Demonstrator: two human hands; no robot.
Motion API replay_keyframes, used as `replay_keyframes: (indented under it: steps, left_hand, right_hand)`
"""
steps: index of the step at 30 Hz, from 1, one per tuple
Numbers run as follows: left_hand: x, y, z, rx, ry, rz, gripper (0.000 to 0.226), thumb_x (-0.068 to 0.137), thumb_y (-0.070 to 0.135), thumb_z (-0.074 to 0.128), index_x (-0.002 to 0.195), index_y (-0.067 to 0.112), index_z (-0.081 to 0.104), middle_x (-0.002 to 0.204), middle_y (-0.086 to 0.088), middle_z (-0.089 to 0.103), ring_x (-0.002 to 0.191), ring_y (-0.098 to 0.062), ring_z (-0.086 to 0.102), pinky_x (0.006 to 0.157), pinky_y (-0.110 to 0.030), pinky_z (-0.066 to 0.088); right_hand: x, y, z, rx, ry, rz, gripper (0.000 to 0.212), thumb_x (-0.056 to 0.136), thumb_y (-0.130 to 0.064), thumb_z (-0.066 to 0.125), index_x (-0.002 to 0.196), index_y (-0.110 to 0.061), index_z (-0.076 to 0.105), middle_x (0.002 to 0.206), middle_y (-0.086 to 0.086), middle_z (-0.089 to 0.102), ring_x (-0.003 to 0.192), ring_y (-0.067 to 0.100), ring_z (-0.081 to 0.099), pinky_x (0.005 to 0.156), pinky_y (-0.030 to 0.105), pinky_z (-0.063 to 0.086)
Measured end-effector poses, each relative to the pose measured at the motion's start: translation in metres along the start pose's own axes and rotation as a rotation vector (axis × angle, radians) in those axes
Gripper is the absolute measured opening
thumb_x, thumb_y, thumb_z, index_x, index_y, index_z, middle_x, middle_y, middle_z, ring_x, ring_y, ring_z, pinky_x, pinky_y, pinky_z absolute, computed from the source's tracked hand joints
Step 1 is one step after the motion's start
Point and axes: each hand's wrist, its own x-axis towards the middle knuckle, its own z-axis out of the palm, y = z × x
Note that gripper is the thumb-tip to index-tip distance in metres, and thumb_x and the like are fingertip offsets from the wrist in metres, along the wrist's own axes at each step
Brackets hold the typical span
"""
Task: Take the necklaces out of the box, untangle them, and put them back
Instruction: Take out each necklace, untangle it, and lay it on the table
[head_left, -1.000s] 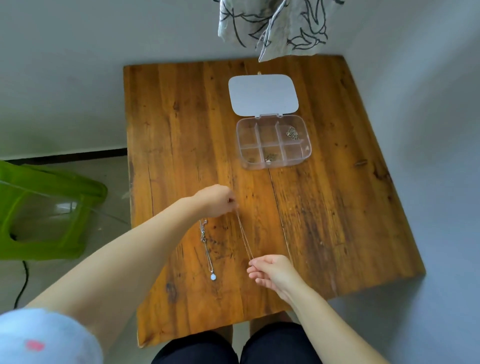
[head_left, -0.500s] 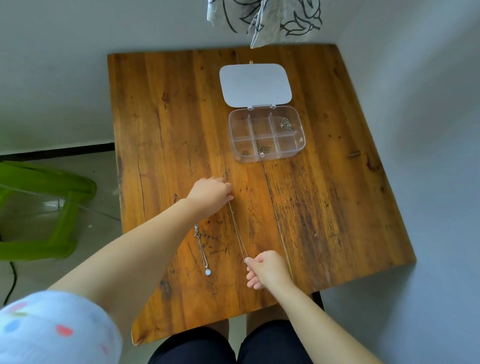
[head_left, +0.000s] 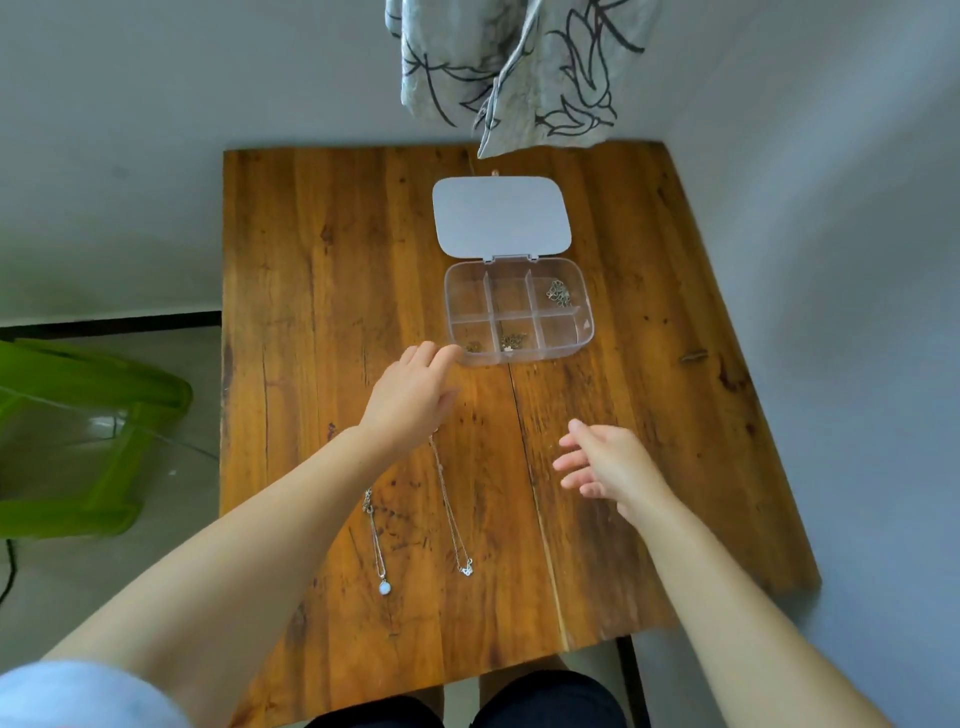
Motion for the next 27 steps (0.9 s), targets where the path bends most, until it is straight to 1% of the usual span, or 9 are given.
replay_keyframes:
  steps: [6, 8, 10, 12, 15, 18, 20, 23, 27]
  left_hand:
    - [0.016, 0.024, 0.015, -0.017, 0.059, -0.135, 0.037, 0.093, 0.022, 0.048, 0.129, 0.016, 0.045, 0.105, -0.009, 0.054, 0.094, -0.027, 0.052, 0.066, -0.032, 0.042]
    - [0.017, 0.026, 0.019, -0.016, 0.093, -0.193, 0.034, 0.093, 0.024, 0.049, 0.126, 0.015, 0.05, 0.101, -0.01, 0.056, 0.089, -0.026, 0.054, 0.062, -0.029, 0.038]
    - [0.02, 0.027, 0.021, 0.0, 0.12, -0.218, 0.029, 0.093, 0.023, 0.051, 0.12, 0.013, 0.056, 0.096, -0.011, 0.058, 0.084, -0.027, 0.054, 0.061, -0.028, 0.035]
    - [0.024, 0.028, 0.022, 0.013, 0.153, -0.231, 0.021, 0.092, 0.022, 0.053, 0.107, 0.011, 0.062, 0.089, -0.011, 0.059, 0.079, -0.028, 0.055, 0.058, -0.029, 0.036]
    - [0.031, 0.029, 0.026, 0.012, 0.213, -0.264, 0.017, 0.09, 0.021, 0.057, 0.093, 0.009, 0.068, 0.079, -0.011, 0.062, 0.072, -0.029, 0.056, 0.055, -0.033, 0.042]
    - [0.032, 0.032, 0.031, -0.007, 0.26, -0.304, 0.018, 0.09, 0.023, 0.058, 0.094, 0.011, 0.07, 0.079, -0.009, 0.065, 0.073, -0.027, 0.058, 0.057, -0.034, 0.047]
    - [0.031, 0.033, 0.034, -0.019, 0.295, -0.322, 0.018, 0.09, 0.024, 0.057, 0.094, 0.011, 0.07, 0.08, -0.008, 0.066, 0.074, -0.026, 0.059, 0.058, -0.034, 0.048]
    - [0.031, 0.033, 0.036, -0.017, 0.307, -0.337, 0.018, 0.09, 0.025, 0.056, 0.094, 0.013, 0.069, 0.081, -0.006, 0.068, 0.075, -0.025, 0.061, 0.06, -0.035, 0.051]
    - [0.032, 0.034, 0.036, 0.014, 0.317, -0.32, 0.017, 0.09, 0.025, 0.057, 0.093, 0.013, 0.07, 0.081, -0.006, 0.07, 0.075, -0.025, 0.063, 0.061, -0.031, 0.047]
  right_hand:
    - [0.061, -0.067, -0.051, -0.287, 0.041, -0.309, 0.025, 0.098, -0.022, 0.043, 0.109, -0.012, 0.064, 0.094, 0.002, 0.069, 0.067, 0.012, 0.062, 0.052, 0.018, 0.046]
    - [0.084, -0.088, -0.054, -0.44, 0.049, -0.463, 0.026, 0.098, -0.016, 0.042, 0.112, -0.012, 0.064, 0.109, 0.005, 0.068, 0.084, 0.016, 0.064, 0.067, 0.022, 0.052]
    - [0.109, -0.106, -0.053, -0.666, 0.069, -0.603, 0.03, 0.098, -0.009, 0.041, 0.119, -0.013, 0.062, 0.125, 0.006, 0.062, 0.109, 0.022, 0.059, 0.087, 0.03, 0.05]
    - [0.131, -0.121, -0.049, -0.965, 0.102, -0.721, 0.036, 0.094, -0.001, 0.043, 0.124, -0.014, 0.06, 0.127, 0.008, 0.059, 0.117, 0.027, 0.053, 0.091, 0.037, 0.048]
    - [0.148, -0.139, -0.041, -1.423, 0.131, -0.844, 0.037, 0.087, 0.006, 0.051, 0.12, -0.009, 0.061, 0.116, 0.014, 0.063, 0.108, 0.03, 0.054, 0.08, 0.039, 0.05]
    - [0.149, -0.151, -0.033, -1.741, 0.093, -0.805, 0.025, 0.087, -0.002, 0.057, 0.111, -0.007, 0.062, 0.108, 0.013, 0.063, 0.101, 0.03, 0.058, 0.071, 0.033, 0.046]
    - [0.149, -0.152, -0.03, -1.852, 0.088, -0.825, 0.017, 0.088, -0.007, 0.059, 0.104, -0.008, 0.064, 0.095, 0.009, 0.062, 0.095, 0.028, 0.06, 0.065, 0.03, 0.042]
    - [0.15, -0.148, -0.026, -1.922, 0.079, -0.875, 0.016, 0.085, 0.002, 0.055, 0.092, -0.008, 0.064, 0.07, 0.002, 0.048, 0.08, 0.026, 0.057, 0.057, 0.027, 0.038]
    - [0.146, -0.149, -0.025, -1.988, 0.025, -0.872, 0.016, 0.087, 0.002, 0.049, 0.076, -0.01, 0.052, 0.065, 0.0, 0.041, 0.076, 0.025, 0.049, 0.065, 0.03, 0.041]
